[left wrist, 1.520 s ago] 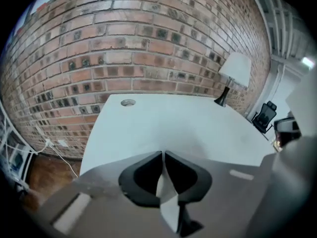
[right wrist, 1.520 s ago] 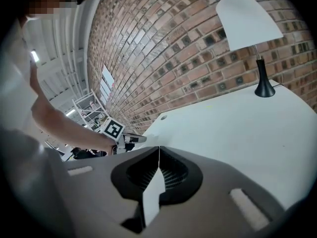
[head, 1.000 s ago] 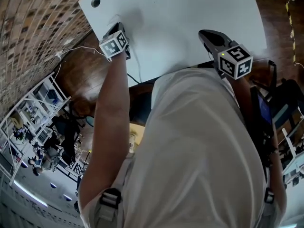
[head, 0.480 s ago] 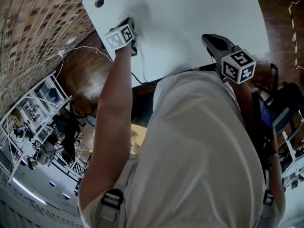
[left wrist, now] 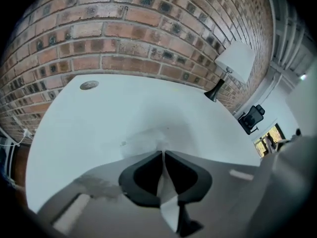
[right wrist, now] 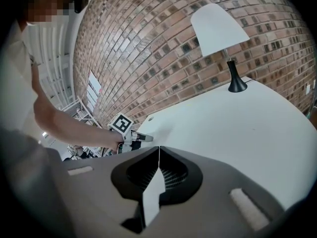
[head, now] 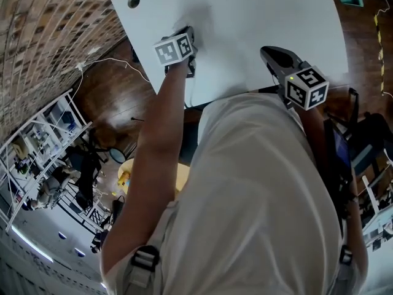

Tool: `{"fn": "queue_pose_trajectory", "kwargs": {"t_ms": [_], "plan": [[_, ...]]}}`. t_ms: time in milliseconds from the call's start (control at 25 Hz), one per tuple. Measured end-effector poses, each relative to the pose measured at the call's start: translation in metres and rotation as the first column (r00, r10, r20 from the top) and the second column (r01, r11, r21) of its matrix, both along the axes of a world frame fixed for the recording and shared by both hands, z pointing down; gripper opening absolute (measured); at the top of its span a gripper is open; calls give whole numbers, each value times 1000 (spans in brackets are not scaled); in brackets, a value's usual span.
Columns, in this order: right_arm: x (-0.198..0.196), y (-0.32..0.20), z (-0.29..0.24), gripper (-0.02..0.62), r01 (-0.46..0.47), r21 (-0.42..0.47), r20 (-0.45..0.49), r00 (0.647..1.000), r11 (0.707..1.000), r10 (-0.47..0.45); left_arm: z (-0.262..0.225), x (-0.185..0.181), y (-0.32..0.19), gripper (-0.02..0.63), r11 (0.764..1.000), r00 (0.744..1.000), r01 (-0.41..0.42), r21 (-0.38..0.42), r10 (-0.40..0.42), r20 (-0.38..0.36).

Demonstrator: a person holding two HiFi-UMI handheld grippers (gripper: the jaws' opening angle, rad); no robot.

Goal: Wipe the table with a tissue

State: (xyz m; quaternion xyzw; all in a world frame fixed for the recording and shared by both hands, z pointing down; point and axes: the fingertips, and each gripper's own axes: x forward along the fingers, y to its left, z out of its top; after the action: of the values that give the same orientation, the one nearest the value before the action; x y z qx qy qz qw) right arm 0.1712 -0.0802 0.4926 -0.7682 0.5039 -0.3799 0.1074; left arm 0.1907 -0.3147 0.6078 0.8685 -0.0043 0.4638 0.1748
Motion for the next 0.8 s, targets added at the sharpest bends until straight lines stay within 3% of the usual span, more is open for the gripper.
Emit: {"fn": "queue_pose_trajectory", "kwargs": {"t_ms": [160, 320, 560, 680, 800], "plan": [[-2, -8, 0, 11, 15, 11, 9, 1000, 1000, -15, 1, -21, 33, 21, 994, 998, -51, -94, 55, 36], [-2, -10, 0, 11, 25, 16, 10, 1000, 1000, -25, 4, -38, 48, 21, 984, 996, -88, -156, 91, 17], [-3, -14, 1, 11, 22, 17, 10, 1000, 1000, -23, 2, -44, -7, 21, 1000, 1000, -16, -2, 16, -3], [-1, -12, -1, 11, 10, 15, 5, 1000, 1000, -10, -4, -42, -41, 21, 993, 999, 45, 107, -44, -15], [2, -7, -3, 11, -2, 13, -1, 1000, 1000, 2, -16, -31, -56, 23, 987, 995, 70, 143, -59, -79]]}}
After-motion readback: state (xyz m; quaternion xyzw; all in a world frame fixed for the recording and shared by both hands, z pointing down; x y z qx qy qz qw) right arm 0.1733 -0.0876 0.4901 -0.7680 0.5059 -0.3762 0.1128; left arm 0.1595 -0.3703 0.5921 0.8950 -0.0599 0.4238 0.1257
